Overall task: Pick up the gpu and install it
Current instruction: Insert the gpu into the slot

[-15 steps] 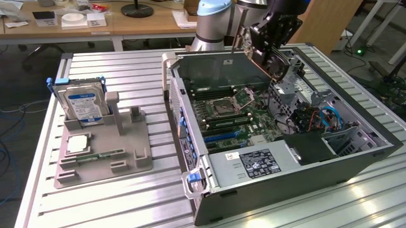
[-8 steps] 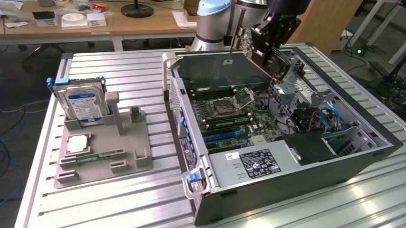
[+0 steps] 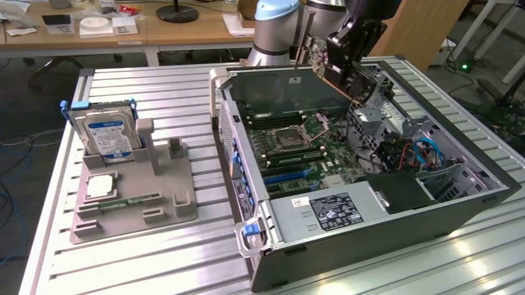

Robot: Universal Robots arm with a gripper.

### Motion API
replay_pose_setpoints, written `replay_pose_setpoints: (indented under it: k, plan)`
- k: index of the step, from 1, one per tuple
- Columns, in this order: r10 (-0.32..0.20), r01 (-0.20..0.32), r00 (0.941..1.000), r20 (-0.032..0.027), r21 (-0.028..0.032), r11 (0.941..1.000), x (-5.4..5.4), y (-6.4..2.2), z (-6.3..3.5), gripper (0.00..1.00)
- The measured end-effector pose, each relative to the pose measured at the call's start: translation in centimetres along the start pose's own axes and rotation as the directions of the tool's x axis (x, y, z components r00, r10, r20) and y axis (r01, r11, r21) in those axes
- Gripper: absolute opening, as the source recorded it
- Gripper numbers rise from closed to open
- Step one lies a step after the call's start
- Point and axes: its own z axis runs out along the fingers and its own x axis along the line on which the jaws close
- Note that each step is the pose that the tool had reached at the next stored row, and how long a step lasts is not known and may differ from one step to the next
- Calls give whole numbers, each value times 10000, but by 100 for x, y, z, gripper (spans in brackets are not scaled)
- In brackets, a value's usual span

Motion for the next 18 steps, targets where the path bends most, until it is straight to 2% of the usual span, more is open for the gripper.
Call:
replay_pose_setpoints:
  k: [8, 18]
  plan:
    - [-725, 725, 9974, -37, -15, 9974, 1, -1, 0, 28]
    - [-1619, 1619, 9868, -81, -38, 9868, 1, -2, 0, 28]
